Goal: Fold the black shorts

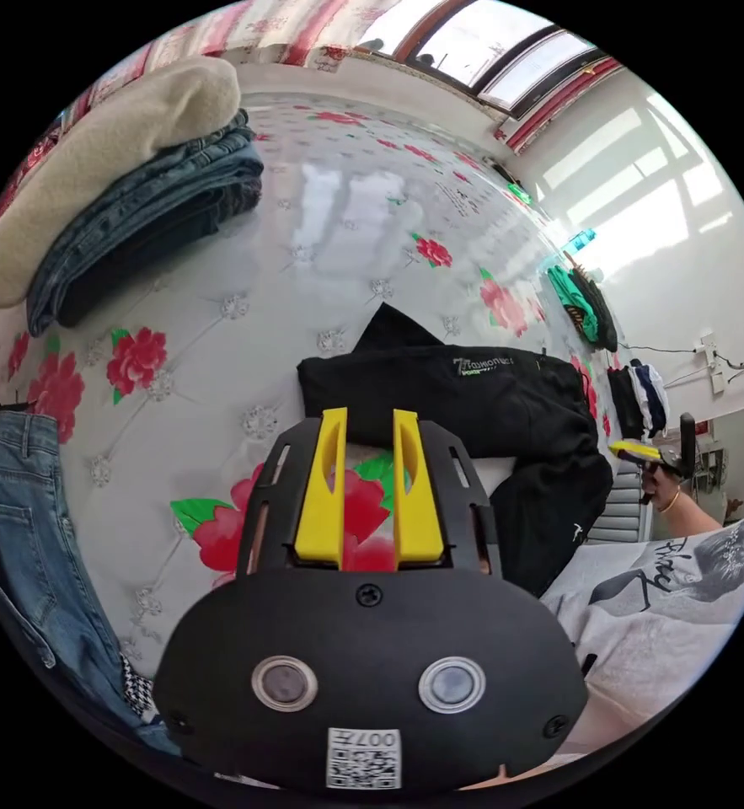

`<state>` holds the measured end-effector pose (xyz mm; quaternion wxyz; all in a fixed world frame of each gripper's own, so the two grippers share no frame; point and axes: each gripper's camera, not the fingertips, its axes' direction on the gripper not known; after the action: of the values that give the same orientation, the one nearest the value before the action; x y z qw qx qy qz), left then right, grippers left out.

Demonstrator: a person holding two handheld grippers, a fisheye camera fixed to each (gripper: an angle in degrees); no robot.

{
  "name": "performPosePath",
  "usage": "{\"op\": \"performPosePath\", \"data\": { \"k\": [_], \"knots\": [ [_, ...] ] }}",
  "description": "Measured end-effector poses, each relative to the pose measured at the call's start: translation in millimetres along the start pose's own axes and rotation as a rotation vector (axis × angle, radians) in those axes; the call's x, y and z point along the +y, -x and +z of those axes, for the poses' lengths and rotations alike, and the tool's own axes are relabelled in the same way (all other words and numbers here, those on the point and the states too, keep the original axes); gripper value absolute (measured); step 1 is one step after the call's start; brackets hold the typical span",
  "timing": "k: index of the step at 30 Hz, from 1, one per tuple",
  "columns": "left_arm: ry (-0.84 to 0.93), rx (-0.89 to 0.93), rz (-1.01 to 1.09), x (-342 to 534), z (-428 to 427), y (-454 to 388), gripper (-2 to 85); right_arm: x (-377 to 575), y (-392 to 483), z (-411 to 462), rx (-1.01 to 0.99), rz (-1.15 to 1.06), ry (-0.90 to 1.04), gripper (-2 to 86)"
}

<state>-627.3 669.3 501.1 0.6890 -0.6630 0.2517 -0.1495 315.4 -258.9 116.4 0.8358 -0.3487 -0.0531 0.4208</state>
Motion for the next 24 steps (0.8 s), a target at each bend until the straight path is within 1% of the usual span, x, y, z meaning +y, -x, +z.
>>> {"op": "performPosePath", "data": {
  "k": [5,9,10,11,12,13,15,17,19,20,21,22,24],
  "knots": [
    [0.019,-0.119,0.054,-27,21,-17,12.2,-52,-37,7,0.131,-0.001,-0.055,2.0],
    [0.144,-0.127,0.016,-60,63,-20,13.1,-90,-53,28,0.137,-0.01,-0.007,4.2],
    [0.146,-0.21,0.021,-63,69,-29,12.5,-99,-55,37,0.154,-0.02,0.008,5.0],
    [0.141,-0.26,0.034,-63,70,-35,9.9,-105,-56,47,0.173,-0.03,0.031,5.8],
    [0.152,-0.304,0.069,-63,75,-46,4.9,-107,-56,52,0.182,-0.032,0.049,6.2],
    [0.158,-0.297,0.094,-61,77,-57,2.2,-109,-55,65,0.185,-0.04,0.089,6.9],
    [0.163,-0.271,0.104,-56,72,-69,0.1,-107,-54,81,0.195,-0.042,0.125,7.6],
    [0.082,-0.232,0.066,-42,42,-82,-0.5,-96,-46,87,0.246,-0.063,0.085,8.2],
    [-0.136,-0.071,0.089,-7,-37,-117,-0.8,-89,-42,89,0.254,-0.065,0.067,8.3],
    [-0.187,-0.041,0.109,4,-58,-130,-0.8,-85,-41,91,0.253,-0.06,0.056,8.2],
    [-0.263,-0.011,0.144,24,-96,-154,-0.9,-84,-40,91,0.252,-0.057,0.051,8.1],
    [-0.317,-0.001,0.183,42,-130,-178,-0.9,-81,-38,93,0.254,-0.051,0.046,7.9],
    [-0.37,-0.018,0.236,59,-167,-206,-0.9,-79,-33,96,0.269,-0.057,0.054,7.2]
  ]
}}
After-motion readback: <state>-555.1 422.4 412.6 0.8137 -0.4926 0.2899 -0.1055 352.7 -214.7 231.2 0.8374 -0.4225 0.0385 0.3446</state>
